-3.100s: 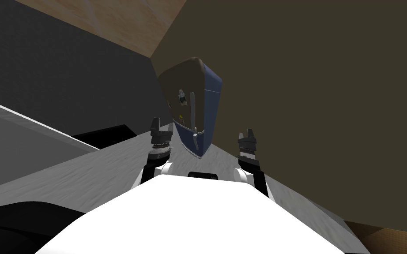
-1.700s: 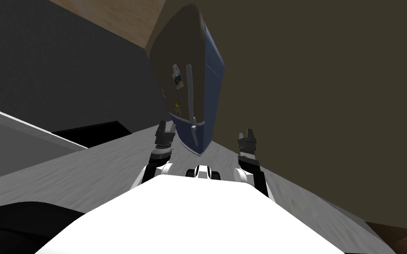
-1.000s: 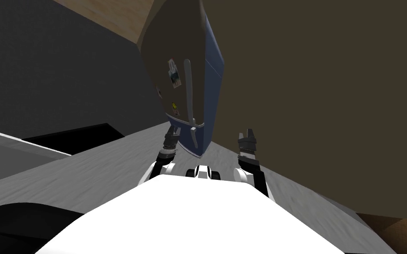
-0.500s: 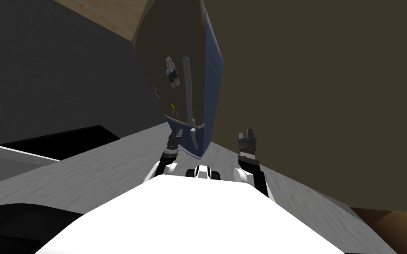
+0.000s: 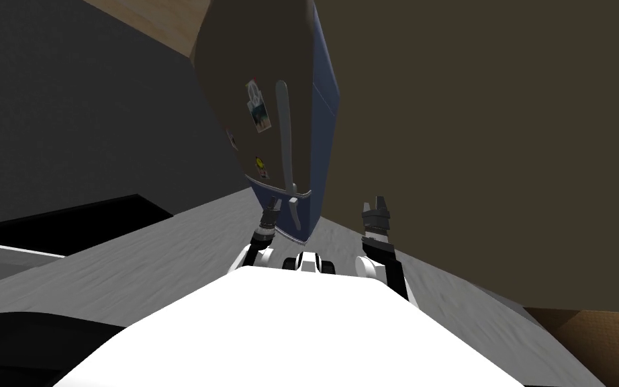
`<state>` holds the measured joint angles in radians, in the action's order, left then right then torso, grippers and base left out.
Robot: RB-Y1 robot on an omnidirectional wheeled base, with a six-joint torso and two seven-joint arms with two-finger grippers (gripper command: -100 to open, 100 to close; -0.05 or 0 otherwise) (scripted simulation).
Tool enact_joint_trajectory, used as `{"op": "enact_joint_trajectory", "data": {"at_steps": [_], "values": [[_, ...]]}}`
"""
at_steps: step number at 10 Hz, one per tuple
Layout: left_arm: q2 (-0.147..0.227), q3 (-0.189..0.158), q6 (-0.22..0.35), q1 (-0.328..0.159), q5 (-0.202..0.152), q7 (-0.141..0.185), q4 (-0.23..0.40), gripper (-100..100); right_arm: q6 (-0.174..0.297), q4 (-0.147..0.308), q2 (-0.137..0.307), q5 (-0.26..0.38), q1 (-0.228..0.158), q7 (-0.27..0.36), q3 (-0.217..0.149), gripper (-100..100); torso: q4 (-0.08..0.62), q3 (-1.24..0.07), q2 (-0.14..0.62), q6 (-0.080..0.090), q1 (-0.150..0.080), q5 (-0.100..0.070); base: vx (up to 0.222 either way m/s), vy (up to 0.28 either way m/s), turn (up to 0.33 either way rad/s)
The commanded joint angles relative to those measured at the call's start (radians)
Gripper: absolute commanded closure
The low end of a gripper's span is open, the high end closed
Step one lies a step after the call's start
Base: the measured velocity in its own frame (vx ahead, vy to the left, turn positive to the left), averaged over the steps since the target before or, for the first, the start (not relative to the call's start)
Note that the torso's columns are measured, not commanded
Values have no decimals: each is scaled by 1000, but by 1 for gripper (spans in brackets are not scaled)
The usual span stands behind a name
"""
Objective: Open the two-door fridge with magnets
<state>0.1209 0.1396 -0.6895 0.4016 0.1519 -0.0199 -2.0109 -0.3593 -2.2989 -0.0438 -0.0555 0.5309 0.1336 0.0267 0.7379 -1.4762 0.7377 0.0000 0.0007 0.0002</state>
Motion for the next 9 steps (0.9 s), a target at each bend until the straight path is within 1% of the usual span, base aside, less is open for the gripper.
{"op": "enact_joint_trajectory", "data": {"at_steps": [1, 5, 6, 9], "values": [[6, 9, -21, -14, 4, -5, 49, -100, 0, 0, 0, 0, 0, 0, 0, 0, 0, 0, 0, 0, -1, 0, 52, 48, -51], [8, 22, -50, -37, 9, -12, 120, -100, 0, 0, 0, 0, 0, 0, 0, 0, 0, 0, 1, 0, -1, 0, 43, 40, -52], [6, 28, -66, -50, 12, -16, 160, -100, 0, 0, 0, 0, 0, 0, 0, 0, 0, 0, 0, 0, 0, 0, 61, 74, -101], [-1, 39, -92, -71, 17, -23, 224, -100, 0, 0, 0, 0, 0, 0, 0, 0, 0, 0, 0, 0, -1, 0, 58, 64, -66]]}}
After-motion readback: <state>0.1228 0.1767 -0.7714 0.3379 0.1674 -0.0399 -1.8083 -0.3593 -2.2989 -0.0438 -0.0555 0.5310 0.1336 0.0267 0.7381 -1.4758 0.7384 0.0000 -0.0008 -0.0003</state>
